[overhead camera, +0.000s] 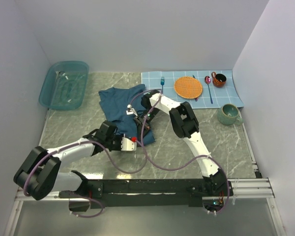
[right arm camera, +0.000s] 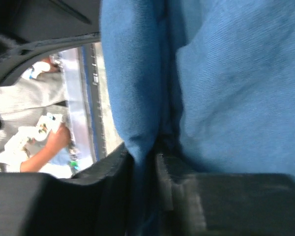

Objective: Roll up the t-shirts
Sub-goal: Roll the T-shirt to the center of the board.

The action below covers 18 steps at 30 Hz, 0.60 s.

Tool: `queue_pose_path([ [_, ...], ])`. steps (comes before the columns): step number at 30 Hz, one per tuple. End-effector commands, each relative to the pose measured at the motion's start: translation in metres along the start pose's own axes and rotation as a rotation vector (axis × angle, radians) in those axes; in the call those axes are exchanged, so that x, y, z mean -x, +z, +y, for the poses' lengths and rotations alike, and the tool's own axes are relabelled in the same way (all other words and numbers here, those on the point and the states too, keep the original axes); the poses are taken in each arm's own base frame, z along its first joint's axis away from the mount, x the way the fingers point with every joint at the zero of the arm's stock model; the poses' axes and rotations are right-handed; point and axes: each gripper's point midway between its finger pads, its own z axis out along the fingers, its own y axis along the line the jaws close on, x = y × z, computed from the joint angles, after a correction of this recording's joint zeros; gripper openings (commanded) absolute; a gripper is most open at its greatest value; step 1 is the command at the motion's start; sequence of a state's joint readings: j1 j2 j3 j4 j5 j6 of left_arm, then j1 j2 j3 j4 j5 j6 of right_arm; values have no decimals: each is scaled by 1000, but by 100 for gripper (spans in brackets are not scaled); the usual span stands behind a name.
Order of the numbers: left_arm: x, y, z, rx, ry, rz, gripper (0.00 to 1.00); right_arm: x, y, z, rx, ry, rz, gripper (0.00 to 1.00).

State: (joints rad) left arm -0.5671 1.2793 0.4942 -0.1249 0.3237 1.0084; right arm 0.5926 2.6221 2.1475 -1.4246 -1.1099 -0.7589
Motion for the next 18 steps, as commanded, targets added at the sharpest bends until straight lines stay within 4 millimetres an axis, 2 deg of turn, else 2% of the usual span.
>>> queue_pose_path([
  [1, -15, -2, -24, -103, -106, 77, 1, 14, -30, -21, -138, -130, -69, 45],
  [2, -11, -6, -31, -144, -154, 72, 1, 13, -39, -18, -147, -115, -103, 57],
  [3, -4, -8, -30, -163, -180, 46, 1, 18, -52, -11, -174, -130, -141, 91],
  [4, 16, -13, -22, -188, -218, -41, 1, 40, -81, 13, -245, -232, -224, 100],
  [5, 20, -18, -29, -236, -266, -52, 1, 29, -96, 11, -288, -216, -257, 100],
  [6, 27, -21, -30, -267, -289, -73, 1, 28, -111, 13, -377, -248, -272, 100],
  [7, 43, -25, -20, -277, -300, -135, 1, 50, -144, 42, -516, -400, -354, 100],
  [8, 52, -29, -18, -294, -336, -166, 1, 32, -144, 35, -582, -386, -358, 100],
  [9, 55, -32, -20, -324, -365, -179, 1, 35, -177, 63, -779, -487, -416, 100],
  [10, 59, -34, -10, -318, -380, -203, 1, 61, -207, 76, -938, -641, -549, 100],
  [11, 61, -34, -11, -334, -396, -217, 1, 23, -187, 52, -994, -617, -544, 100],
  [12, 59, -31, -9, -341, -417, -212, 1, 24, -203, 83, -1113, -733, -642, 100],
  [13, 58, -32, -4, -333, -437, -218, 1, 38, -215, 102, -1179, -836, -794, 100],
  [14, 59, -30, -4, -356, -464, -230, 1, 13, -191, 76, -1186, -778, -783, 100],
  [15, 59, -32, 4, -356, -485, -234, 1, 18, -166, 82, -1168, -874, -718, 100],
  [16, 58, -32, 6, -368, -504, -236, 1, 1, -133, 72, -1065, -885, -577, 99],
  [17, 57, -28, 4, -409, -528, -243, 1, 3, -124, 78, -1013, -936, -528, 90],
  [18, 56, -28, 6, -423, -549, -241, 1, 2, -110, 79, -971, -995, -477, 89],
])
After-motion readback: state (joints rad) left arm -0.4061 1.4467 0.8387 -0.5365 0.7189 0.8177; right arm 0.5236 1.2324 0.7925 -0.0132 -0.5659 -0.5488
